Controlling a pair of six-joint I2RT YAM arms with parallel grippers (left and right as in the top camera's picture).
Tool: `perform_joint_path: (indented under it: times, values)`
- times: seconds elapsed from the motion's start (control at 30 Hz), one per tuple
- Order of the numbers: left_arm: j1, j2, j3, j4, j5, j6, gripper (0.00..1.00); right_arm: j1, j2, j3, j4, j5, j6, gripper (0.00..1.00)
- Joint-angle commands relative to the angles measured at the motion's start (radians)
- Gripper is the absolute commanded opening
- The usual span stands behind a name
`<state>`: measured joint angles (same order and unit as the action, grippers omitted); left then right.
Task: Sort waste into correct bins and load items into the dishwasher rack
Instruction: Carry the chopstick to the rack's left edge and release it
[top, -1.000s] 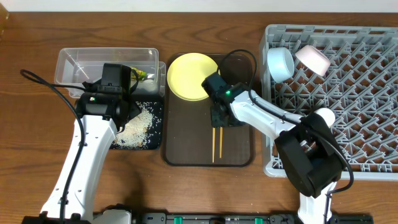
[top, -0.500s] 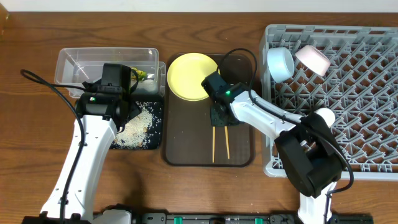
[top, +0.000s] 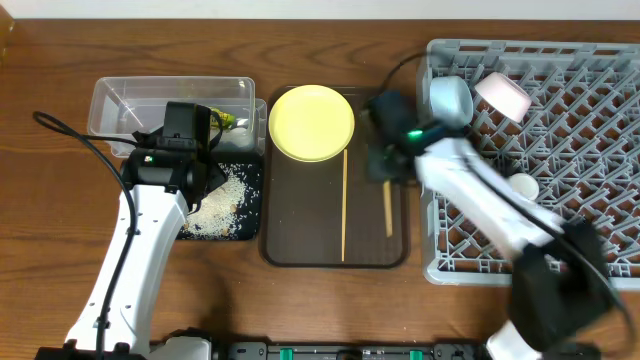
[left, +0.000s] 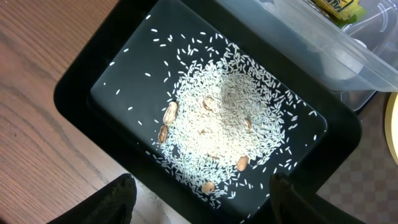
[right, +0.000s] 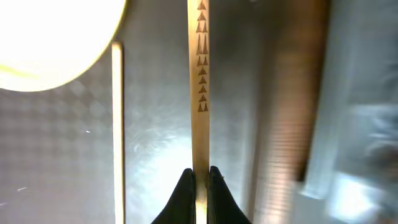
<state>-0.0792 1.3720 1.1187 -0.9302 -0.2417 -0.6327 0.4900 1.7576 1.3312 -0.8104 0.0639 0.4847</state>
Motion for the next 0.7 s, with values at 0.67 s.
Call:
perform_joint_path:
  times: [0.67]
  values:
    - [0.005, 0.001, 0.005, 0.011, -0.005, -0.016, 0.72, -0.253, -0.173, -0.160, -0.083, 0.007, -0.177, 0.01]
